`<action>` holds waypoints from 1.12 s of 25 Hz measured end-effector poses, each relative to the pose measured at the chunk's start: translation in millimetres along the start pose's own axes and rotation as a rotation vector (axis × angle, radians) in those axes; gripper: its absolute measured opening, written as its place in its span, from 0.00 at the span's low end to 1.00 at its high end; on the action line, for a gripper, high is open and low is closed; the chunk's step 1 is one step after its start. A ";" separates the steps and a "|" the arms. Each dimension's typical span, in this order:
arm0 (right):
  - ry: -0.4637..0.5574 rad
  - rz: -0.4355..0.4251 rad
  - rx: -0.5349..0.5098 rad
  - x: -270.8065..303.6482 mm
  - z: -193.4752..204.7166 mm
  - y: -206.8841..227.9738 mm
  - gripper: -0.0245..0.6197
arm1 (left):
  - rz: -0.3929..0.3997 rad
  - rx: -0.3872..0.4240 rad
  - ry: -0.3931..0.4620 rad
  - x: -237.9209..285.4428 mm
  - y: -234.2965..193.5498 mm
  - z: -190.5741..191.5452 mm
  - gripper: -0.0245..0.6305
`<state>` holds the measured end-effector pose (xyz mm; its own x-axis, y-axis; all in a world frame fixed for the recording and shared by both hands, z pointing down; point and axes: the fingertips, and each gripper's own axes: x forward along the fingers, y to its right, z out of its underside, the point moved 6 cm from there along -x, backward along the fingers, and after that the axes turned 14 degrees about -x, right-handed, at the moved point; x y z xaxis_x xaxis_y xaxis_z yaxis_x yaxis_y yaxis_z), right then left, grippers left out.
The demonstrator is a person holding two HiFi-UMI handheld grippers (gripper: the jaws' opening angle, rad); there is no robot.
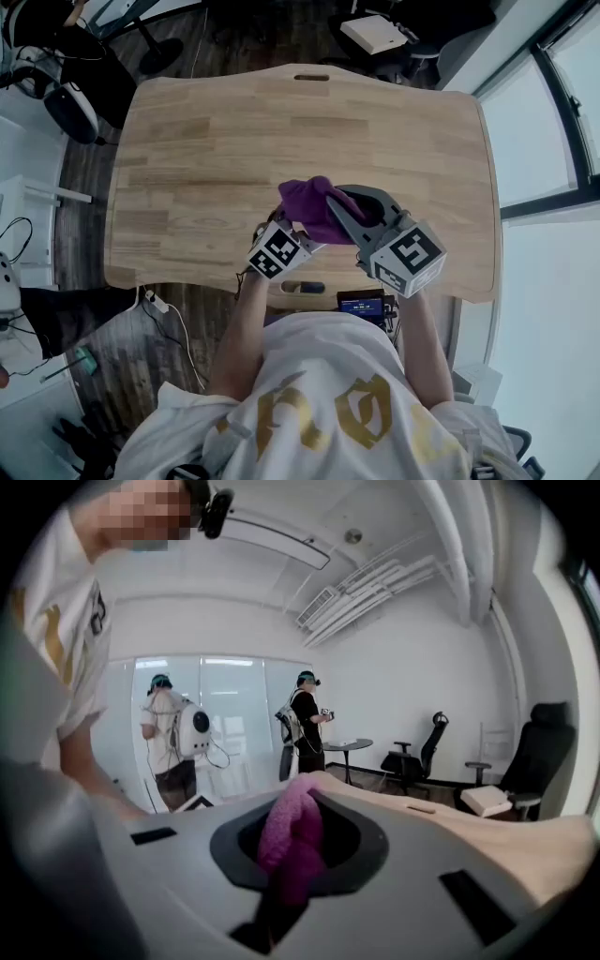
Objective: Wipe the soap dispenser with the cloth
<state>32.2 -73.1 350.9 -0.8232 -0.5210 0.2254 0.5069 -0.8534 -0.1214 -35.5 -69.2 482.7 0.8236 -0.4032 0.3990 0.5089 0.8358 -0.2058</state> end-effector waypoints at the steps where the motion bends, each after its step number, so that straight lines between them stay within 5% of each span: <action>1: -0.024 0.013 -0.038 0.5 1.3 -0.8 0.08 | 0.002 0.001 -0.002 1.1 0.9 -0.6 0.59; 4: -0.037 0.031 -0.073 -0.6 1.5 -2.2 0.11 | 0.011 0.001 -0.005 1.9 2.8 -0.2 0.59; 7: 0.004 0.044 -0.067 -2.9 -3.5 -1.5 0.33 | 0.020 -0.006 0.004 0.1 3.0 0.0 0.59; 11: 0.106 0.118 -0.232 -8.1 -20.7 -7.8 0.33 | 0.032 -0.013 0.013 0.2 5.0 -0.9 0.59; 16: -0.002 0.000 -0.288 0.5 -9.9 -26.9 0.31 | 0.036 0.002 0.013 -0.4 5.6 -4.9 0.59; 18: -0.017 -0.006 -0.249 2.9 -4.6 -26.4 0.30 | 0.041 0.029 -0.006 2.0 8.0 -4.8 0.59; 22: 0.012 -0.052 -0.100 1.7 0.1 -22.9 0.14 | 0.061 0.040 -0.003 3.6 11.7 -4.4 0.59; 28: 0.029 -0.050 0.001 -4.7 1.6 -11.3 0.11 | 0.069 0.045 0.002 2.2 14.0 -10.7 0.59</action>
<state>30.8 -61.0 352.7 -0.8547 -0.4780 0.2027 0.4651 -0.8784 -0.1101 -23.8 -62.3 471.2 0.8567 -0.3449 0.3834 0.4393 0.8775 -0.1922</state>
